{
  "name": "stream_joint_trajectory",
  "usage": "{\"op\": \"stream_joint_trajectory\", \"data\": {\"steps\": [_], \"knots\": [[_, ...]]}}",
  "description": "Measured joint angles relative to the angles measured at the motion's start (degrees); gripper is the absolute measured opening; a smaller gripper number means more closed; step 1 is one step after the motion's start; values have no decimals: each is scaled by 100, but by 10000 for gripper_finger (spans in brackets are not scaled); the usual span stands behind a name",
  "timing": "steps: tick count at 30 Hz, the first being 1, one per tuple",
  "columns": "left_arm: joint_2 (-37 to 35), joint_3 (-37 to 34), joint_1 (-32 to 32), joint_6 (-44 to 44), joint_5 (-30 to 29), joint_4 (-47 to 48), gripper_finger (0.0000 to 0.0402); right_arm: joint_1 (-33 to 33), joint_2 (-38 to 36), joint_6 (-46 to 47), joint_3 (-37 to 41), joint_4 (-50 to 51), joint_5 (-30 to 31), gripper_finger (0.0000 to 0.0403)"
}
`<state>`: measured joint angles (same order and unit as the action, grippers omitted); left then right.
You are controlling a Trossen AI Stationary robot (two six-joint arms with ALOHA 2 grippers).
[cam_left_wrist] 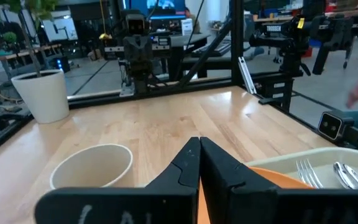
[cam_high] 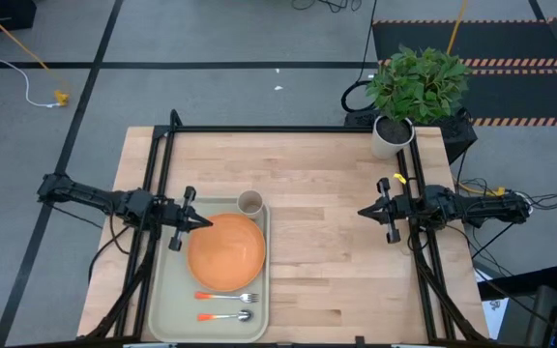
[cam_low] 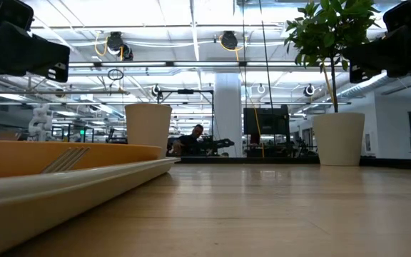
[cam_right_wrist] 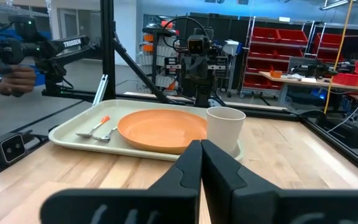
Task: Pick and place plate/cup/fork/spoon on tray
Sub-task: Return to Home Position
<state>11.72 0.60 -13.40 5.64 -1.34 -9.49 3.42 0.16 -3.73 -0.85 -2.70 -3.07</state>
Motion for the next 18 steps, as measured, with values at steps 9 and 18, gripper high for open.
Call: {"op": "stream_joint_trajectory", "data": {"steps": [9,18], "knots": [[-892,0,257,95,4,617,7,0,0,-2,0,-1,0,0],[-1156,11,554,-6,67,876,8,-1,2,-7,0,-4,0,0]]}}
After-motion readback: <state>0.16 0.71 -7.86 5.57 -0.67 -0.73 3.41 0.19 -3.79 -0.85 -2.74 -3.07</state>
